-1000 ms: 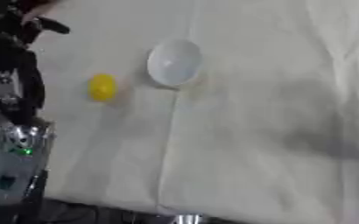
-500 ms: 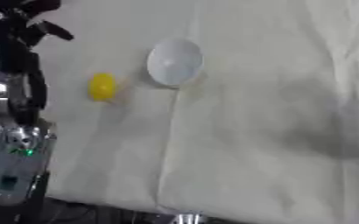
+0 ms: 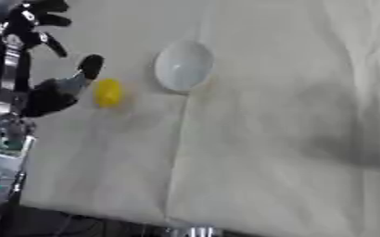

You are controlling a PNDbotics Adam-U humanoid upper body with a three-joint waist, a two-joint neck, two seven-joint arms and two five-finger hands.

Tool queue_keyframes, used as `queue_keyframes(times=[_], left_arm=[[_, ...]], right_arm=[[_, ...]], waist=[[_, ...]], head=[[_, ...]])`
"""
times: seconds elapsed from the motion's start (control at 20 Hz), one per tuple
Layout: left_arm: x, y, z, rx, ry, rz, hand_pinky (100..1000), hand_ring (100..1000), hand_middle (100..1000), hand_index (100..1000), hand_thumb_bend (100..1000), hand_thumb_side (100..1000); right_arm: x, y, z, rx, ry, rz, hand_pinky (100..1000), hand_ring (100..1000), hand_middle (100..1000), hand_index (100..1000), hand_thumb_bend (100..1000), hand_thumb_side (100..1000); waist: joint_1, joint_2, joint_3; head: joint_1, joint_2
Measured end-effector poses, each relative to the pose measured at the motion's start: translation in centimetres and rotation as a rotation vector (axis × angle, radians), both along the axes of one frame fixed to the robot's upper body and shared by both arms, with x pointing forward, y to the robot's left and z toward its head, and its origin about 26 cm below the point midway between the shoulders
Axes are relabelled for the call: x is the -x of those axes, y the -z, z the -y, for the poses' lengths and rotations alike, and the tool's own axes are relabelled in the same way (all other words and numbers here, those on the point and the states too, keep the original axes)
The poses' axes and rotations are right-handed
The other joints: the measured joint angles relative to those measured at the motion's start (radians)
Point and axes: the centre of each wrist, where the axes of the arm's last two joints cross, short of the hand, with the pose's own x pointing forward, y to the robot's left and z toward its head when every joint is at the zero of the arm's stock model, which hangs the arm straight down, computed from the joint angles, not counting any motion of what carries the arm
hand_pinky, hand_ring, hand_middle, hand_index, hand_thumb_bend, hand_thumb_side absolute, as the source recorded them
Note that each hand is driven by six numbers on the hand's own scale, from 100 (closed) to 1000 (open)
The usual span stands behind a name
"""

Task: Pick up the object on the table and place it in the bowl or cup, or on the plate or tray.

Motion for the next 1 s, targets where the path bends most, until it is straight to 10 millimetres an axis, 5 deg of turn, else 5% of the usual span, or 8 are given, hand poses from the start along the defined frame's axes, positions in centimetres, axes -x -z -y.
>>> queue_keyframes(times=[0.3,1.0], left_arm=[[-0.4,-1.5,0.1,-0.227,-0.039,-0.006,533,762,798,871,478,625],[-2.2,-2.1,0.3,-0.35,0.001,-0.029,479,731,769,850,440,646]], right_arm=[[0.0,0.0,0.0,0.007,-0.002,-0.003,384,709,859,846,100,917],[0.0,-0.1,0.0,0.02,-0.006,-0.007,361,690,843,818,100,906]], waist=[[0.004,0.001,-0.006],[0.008,0.007,-0.012]], head=[[0.0,0.007],[0.0,0.018]])
